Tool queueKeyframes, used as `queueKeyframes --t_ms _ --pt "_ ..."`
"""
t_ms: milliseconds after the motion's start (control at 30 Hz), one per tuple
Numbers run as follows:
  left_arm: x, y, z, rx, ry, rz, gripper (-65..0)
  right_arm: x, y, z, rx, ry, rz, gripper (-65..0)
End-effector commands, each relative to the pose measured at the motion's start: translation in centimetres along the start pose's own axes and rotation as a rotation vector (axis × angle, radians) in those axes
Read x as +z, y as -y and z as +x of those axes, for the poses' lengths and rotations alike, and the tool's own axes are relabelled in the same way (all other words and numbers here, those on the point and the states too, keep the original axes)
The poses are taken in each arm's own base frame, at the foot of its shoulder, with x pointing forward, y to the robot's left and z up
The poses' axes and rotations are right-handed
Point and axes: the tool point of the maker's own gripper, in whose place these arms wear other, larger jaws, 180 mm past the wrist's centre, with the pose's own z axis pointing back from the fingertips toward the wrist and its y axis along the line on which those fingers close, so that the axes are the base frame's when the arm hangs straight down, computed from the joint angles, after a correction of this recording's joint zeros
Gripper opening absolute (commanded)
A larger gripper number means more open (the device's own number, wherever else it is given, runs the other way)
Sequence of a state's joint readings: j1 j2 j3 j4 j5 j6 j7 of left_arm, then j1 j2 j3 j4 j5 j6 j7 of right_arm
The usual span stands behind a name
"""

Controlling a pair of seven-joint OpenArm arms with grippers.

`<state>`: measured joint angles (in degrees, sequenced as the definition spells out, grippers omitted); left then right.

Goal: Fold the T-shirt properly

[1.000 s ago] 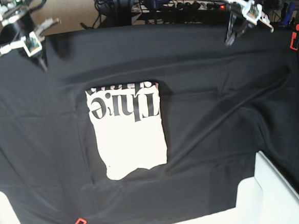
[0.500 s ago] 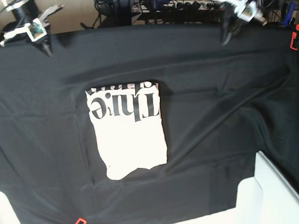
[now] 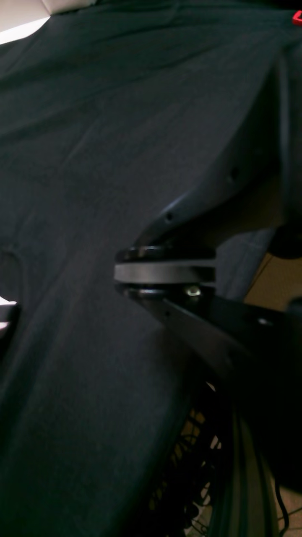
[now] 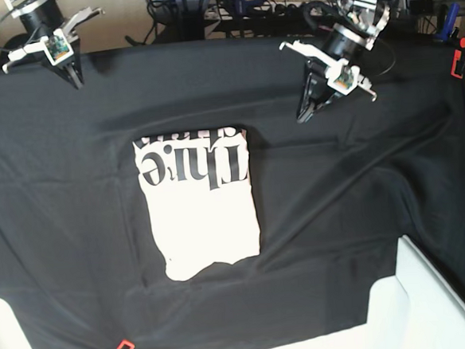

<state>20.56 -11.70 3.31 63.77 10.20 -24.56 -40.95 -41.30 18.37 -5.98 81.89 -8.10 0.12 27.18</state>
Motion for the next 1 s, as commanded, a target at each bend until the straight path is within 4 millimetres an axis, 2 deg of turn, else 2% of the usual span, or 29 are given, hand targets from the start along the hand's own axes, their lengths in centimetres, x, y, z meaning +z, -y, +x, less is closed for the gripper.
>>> queueKeyframes --t_ms 0,133,200,267,333,433,567,633,767,867,900,967 --pt "1.2 0.1 0.2 0.006 0.011 0.001 -65.0 0.6 0.3 0.3 0.009 0.018 -0.004 -63.3" --pt "4.9 -0.6 0.6 0.034 0.01 0.021 -65.0 1.1 0.1 -0.1 0.005 0.006 -0.001 -63.4" --pt "6.6 -0.5 0.9 0.045 0.034 0.02 -65.0 1.9 0.5 -0.9 0.008 -0.022 -0.013 -63.4" --pt "8.4 0.1 0.3 0.046 -0.001 0.008 -65.0 3.1 0.1 -1.6 -0.016 -0.057 -0.032 -63.4" --pt "10.8 0.9 -1.4 0.049 -0.09 0.011 -65.0 4.9 -0.5 -3.0 -0.06 -0.12 -0.068 -63.4" --pt "15.0 3.5 -4.9 0.064 -0.256 -0.042 -65.0 8.0 -2.3 -5.9 -0.13 -0.284 -0.098 -63.4" --pt "19.1 6.6 -9.3 0.143 -0.424 -0.052 -65.0 10.5 -5.1 -10.0 -0.187 -0.483 -0.076 -63.4" --pt "19.9 7.6 -11.8 0.196 -0.492 -0.036 -65.0 9.7 -6.9 -12.2 -0.218 -0.555 -0.049 -63.4" --pt "20.3 9.2 -17.4 0.318 -0.657 -0.008 -65.0 7.9 -11.5 -18.6 -0.237 -0.784 0.073 -63.4" --pt "19.7 11.2 -21.1 0.41 -0.861 -0.046 -65.0 8.3 -13.9 -23.3 -0.204 -1.002 0.183 -63.4" --pt "19.6 12.1 -22.1 0.427 -0.949 -0.083 -65.0 8.4 -14.7 -24.1 -0.201 -1.053 0.214 -63.3" --pt "17.9 12.0 -23.2 0.399 -1.061 -0.147 -65.0 8.5 -15.4 -24.9 -0.203 -1.114 0.245 -62.8"
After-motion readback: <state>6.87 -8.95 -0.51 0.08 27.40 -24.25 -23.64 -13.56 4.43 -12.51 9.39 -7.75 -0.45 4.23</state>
